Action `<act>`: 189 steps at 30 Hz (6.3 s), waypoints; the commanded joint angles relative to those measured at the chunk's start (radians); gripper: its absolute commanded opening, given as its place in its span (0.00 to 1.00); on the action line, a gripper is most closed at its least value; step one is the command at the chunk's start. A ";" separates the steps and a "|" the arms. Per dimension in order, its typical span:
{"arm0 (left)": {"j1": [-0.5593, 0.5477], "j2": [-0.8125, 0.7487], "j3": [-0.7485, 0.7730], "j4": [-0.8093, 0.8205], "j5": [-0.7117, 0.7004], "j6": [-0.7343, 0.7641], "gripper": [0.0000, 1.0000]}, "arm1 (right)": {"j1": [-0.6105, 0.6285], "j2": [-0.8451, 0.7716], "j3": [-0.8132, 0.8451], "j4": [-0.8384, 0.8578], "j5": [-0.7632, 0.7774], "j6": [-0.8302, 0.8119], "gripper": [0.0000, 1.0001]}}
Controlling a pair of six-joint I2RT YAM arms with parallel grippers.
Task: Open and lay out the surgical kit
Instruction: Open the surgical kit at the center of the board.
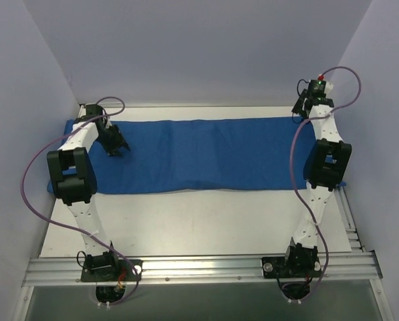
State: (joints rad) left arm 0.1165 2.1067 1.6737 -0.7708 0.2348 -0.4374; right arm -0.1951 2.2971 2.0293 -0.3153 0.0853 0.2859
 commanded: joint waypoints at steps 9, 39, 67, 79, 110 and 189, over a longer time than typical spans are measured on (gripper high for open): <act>-0.008 -0.135 -0.086 0.123 0.138 -0.040 0.48 | -0.004 0.173 0.169 0.123 0.148 -0.051 0.54; -0.026 -0.097 -0.058 0.137 0.179 -0.067 0.46 | -0.020 0.380 0.339 0.191 0.189 -0.050 0.45; -0.026 -0.100 -0.052 0.136 0.192 -0.060 0.47 | -0.049 0.383 0.353 0.143 0.130 0.039 0.00; -0.026 -0.136 0.006 0.088 0.138 -0.089 0.59 | -0.050 0.112 0.151 0.099 0.041 0.147 0.00; -0.070 0.071 0.330 0.018 0.095 -0.159 0.63 | -0.069 -0.906 -1.075 -0.384 -0.088 0.216 0.00; -0.213 0.570 0.953 -0.014 0.017 -0.449 0.02 | -0.144 -1.206 -0.986 -0.576 -0.114 0.114 0.00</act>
State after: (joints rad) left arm -0.0986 2.7205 2.6312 -0.8043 0.2573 -0.9531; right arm -0.3443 1.0920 1.0203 -0.8478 -0.0452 0.4179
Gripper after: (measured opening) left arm 0.031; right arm 0.026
